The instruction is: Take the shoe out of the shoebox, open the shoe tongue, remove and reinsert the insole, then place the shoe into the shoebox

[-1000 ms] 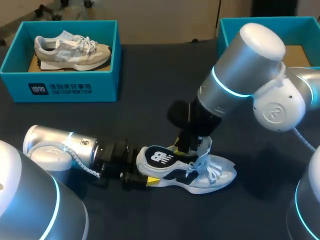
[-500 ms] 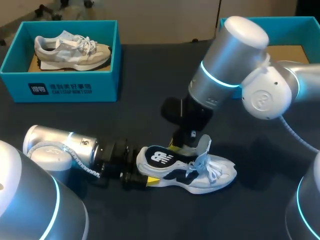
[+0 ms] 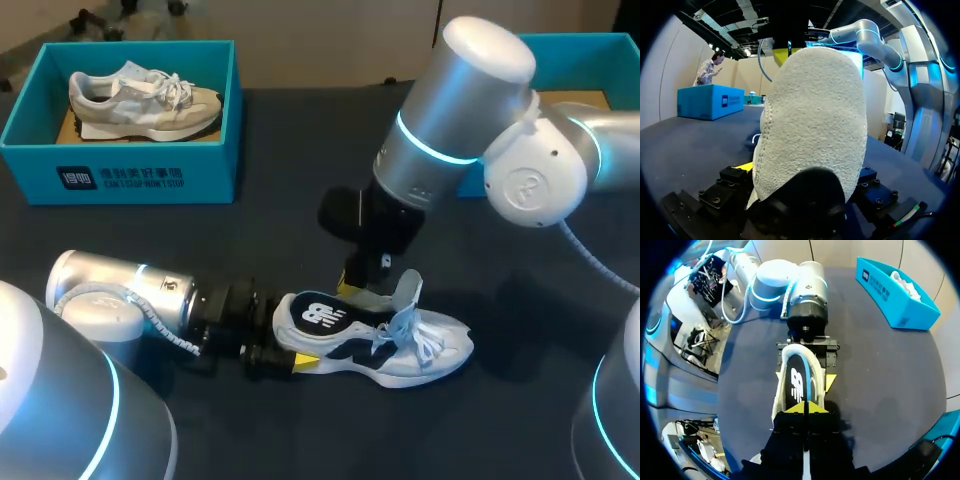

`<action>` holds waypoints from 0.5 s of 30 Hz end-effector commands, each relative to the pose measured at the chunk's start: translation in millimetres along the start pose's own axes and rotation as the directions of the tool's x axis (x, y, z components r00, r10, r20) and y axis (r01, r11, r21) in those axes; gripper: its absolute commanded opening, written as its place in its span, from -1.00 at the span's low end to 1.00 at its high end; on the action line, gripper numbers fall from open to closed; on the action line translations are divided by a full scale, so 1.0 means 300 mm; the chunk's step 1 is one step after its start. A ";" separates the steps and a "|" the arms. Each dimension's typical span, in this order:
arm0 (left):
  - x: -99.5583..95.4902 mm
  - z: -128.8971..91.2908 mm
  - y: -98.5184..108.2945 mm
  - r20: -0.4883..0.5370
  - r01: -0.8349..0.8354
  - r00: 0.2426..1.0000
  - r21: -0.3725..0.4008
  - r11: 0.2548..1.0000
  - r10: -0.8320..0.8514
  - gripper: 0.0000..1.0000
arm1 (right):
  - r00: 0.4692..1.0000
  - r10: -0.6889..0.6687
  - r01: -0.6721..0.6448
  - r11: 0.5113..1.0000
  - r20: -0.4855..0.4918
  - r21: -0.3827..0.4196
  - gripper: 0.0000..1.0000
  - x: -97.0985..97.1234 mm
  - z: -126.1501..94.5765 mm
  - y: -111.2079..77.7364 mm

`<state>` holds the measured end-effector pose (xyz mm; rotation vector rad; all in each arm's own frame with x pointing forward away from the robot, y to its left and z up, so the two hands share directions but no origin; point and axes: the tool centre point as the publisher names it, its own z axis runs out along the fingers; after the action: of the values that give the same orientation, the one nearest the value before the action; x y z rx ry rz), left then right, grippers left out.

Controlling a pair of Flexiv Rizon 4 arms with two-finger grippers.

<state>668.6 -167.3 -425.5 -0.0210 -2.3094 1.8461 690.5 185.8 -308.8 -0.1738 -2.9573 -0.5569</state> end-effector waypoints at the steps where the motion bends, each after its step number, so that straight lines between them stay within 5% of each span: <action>1: 0.002 -0.002 0.015 0.002 0.001 1.000 -0.002 1.000 -0.001 -1.00 | 1.000 0.002 -0.002 1.000 0.030 0.005 -1.00 0.038 -0.066 -0.009; 8: 0.002 -0.002 0.015 0.002 0.001 1.000 -0.002 1.000 -0.001 -1.00 | 0.997 0.006 -0.007 1.000 0.079 0.017 -1.00 0.074 -0.103 0.000; 13: 0.002 -0.002 0.015 0.002 0.001 1.000 -0.002 1.000 -0.001 -1.00 | 0.995 0.015 -0.019 0.999 0.104 0.041 -0.09 0.091 -0.106 0.014; 15: 0.002 -0.002 0.015 0.002 0.001 1.000 -0.002 1.000 -0.001 -1.00 | 0.993 0.004 -0.009 0.999 0.115 0.042 -0.15 0.097 -0.100 0.024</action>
<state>668.6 -167.2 -425.6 -0.0208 -2.3097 1.8460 669.7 178.3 -275.5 -0.2109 -3.0587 -0.5139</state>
